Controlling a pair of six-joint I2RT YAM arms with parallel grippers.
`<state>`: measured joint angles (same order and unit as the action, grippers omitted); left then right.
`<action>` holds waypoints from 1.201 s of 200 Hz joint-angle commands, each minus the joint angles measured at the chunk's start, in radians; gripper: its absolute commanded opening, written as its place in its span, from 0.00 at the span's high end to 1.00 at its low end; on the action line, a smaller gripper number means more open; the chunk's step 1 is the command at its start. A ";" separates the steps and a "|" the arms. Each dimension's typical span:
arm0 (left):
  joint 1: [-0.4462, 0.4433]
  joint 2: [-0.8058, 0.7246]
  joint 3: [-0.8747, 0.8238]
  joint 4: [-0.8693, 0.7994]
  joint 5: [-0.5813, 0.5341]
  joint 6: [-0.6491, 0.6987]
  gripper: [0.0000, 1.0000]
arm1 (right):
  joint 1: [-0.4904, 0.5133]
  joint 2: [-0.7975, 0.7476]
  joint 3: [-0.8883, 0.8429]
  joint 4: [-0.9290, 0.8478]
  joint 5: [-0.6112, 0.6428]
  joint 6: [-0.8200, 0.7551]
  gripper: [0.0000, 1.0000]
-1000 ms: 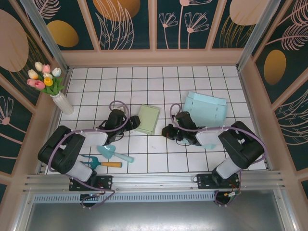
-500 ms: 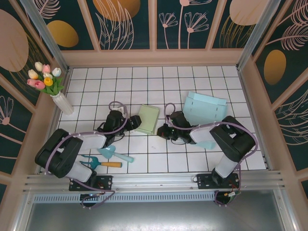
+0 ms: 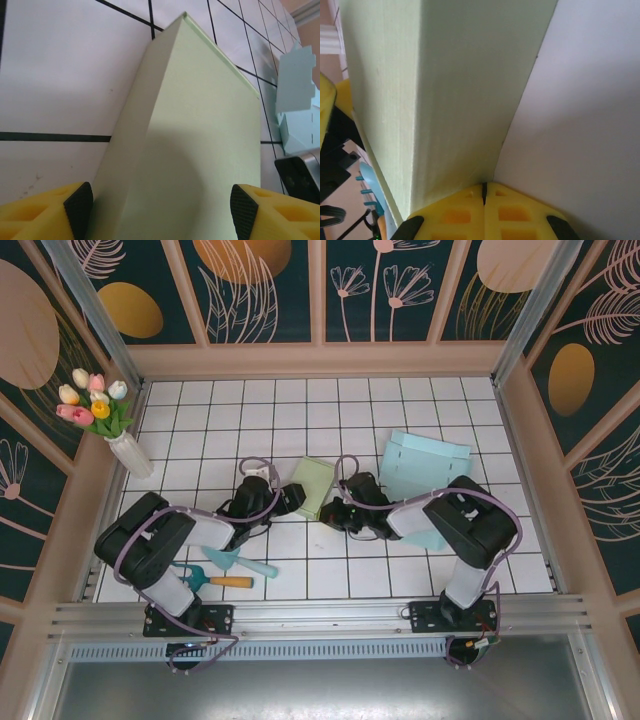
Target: Fold the paper box
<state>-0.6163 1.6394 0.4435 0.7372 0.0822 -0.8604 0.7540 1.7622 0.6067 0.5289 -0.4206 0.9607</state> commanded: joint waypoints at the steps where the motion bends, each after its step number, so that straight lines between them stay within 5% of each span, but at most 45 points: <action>1: -0.067 0.034 0.029 0.086 0.140 -0.073 0.26 | 0.055 0.030 0.043 0.247 -0.056 0.068 1.00; 55: -0.018 -0.035 0.143 -0.250 -0.129 0.070 0.19 | 0.067 -0.013 0.027 0.127 0.092 0.024 1.00; 92: 0.039 -0.101 0.127 -0.356 -0.280 0.079 0.16 | 0.070 -0.094 -0.041 -0.034 0.260 -0.135 0.88; 161: 0.006 -0.354 -0.153 -0.112 -0.158 -0.059 0.23 | 0.057 -0.328 0.014 -0.346 0.685 -0.402 0.70; 202: -0.046 -0.458 -0.212 -0.077 -0.176 -0.119 0.24 | -0.012 -0.249 0.205 -0.414 0.677 -0.554 0.61; 240: -0.064 -0.408 -0.196 -0.028 -0.143 -0.142 0.25 | -0.089 -0.156 0.288 -0.382 0.563 -0.629 0.54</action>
<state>-0.6659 1.1931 0.2428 0.6365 -0.0910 -0.9653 0.7040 1.5459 0.8516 0.1738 0.1955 0.4202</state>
